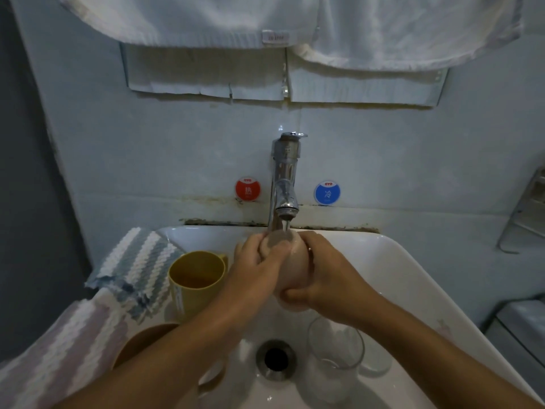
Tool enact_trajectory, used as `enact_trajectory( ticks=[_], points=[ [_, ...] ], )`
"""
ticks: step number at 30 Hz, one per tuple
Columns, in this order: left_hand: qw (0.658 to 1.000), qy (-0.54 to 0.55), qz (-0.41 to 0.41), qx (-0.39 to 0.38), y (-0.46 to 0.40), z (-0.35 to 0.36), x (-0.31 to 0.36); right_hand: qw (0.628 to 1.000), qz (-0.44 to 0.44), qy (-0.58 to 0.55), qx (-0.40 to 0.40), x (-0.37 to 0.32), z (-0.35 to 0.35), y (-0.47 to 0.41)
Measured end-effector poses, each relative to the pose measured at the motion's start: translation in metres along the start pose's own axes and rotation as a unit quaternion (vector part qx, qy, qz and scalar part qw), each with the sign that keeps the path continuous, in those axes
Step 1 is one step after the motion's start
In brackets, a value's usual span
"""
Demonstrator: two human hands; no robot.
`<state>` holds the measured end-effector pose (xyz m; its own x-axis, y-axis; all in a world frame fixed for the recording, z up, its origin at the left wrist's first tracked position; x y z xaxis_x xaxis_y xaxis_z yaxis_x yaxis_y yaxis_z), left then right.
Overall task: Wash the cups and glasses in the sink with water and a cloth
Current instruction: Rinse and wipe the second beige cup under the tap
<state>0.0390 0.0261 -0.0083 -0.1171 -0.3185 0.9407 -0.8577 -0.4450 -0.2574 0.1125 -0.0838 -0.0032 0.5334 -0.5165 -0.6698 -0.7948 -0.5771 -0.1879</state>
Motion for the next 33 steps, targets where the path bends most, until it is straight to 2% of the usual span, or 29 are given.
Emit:
enact_trajectory(
  ticks=[10,14,21,29,33],
  points=[
    [0.997,0.060,-0.034,0.015,0.002,-0.007,-0.007,0.999,-0.015,0.012,-0.047,-0.002,0.007,0.002],
    [0.995,0.082,-0.042,0.038,0.000,-0.011,-0.011,0.998,0.012,0.013,-0.059,0.001,0.007,-0.002],
    [0.996,0.079,-0.043,-0.020,0.000,-0.003,-0.010,0.998,0.051,-0.024,-0.038,0.008,0.004,-0.005],
    [0.995,0.087,-0.044,0.031,0.001,-0.013,-0.006,0.999,0.003,0.005,-0.043,-0.003,0.010,0.004],
    [0.991,0.100,-0.070,0.049,0.001,-0.016,-0.012,0.998,0.013,0.003,-0.056,-0.001,0.011,0.002]
  ],
)
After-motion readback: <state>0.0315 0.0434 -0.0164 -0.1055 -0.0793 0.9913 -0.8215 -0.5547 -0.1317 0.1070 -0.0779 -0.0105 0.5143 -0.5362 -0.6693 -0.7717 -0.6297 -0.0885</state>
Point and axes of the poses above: each hand's wrist, its own y-axis away from the middle knuckle, its own z-axis out of the palm, x = y × z, the point moved 6 cm from there along -y, towards the middle knuckle, and after that the axes turned 9 degrees about z, right-handed, at the moved point
